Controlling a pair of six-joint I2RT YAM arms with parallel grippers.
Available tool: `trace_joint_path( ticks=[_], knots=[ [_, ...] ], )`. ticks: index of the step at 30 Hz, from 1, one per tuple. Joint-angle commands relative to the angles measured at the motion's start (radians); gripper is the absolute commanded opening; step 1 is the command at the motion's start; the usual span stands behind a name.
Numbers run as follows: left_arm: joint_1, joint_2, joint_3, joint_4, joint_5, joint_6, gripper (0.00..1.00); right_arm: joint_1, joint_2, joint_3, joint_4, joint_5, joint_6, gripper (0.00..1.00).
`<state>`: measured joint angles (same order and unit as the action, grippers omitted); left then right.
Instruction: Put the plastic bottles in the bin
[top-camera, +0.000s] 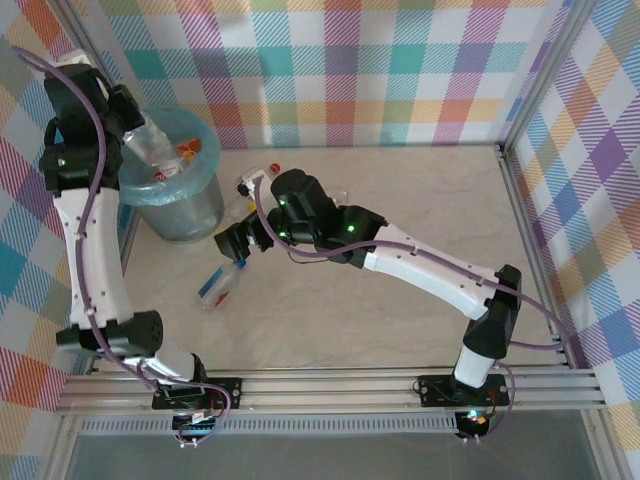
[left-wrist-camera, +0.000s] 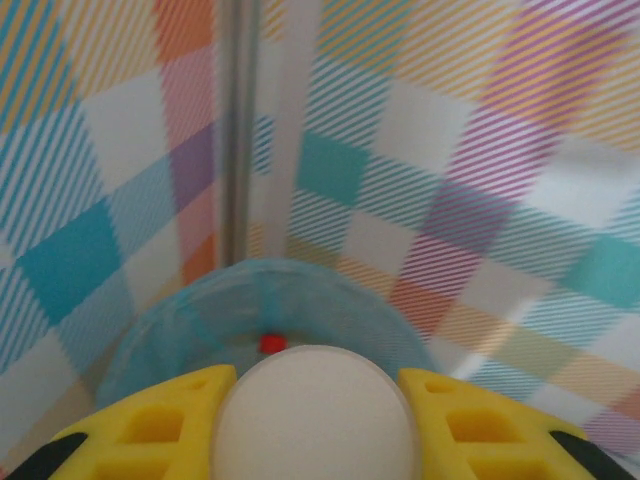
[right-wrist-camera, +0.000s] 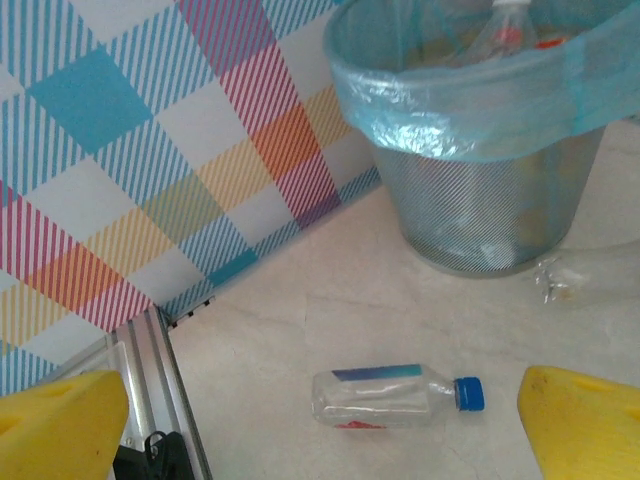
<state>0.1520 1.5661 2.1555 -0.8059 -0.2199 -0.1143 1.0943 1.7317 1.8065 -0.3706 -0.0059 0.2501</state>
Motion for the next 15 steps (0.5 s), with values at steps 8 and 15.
trace_joint_path(
  ticks=[8, 15],
  knots=[
    [0.132, 0.005, -0.224, 0.136, -0.013, -0.064, 0.0, 0.007, 0.106, 0.095, -0.063, -0.111, 0.074, 1.0],
    [0.186, 0.054, -0.261, 0.121, 0.096, -0.053, 0.25, 0.007, 0.14, 0.126, -0.082, -0.128, 0.082, 1.0]
  ],
)
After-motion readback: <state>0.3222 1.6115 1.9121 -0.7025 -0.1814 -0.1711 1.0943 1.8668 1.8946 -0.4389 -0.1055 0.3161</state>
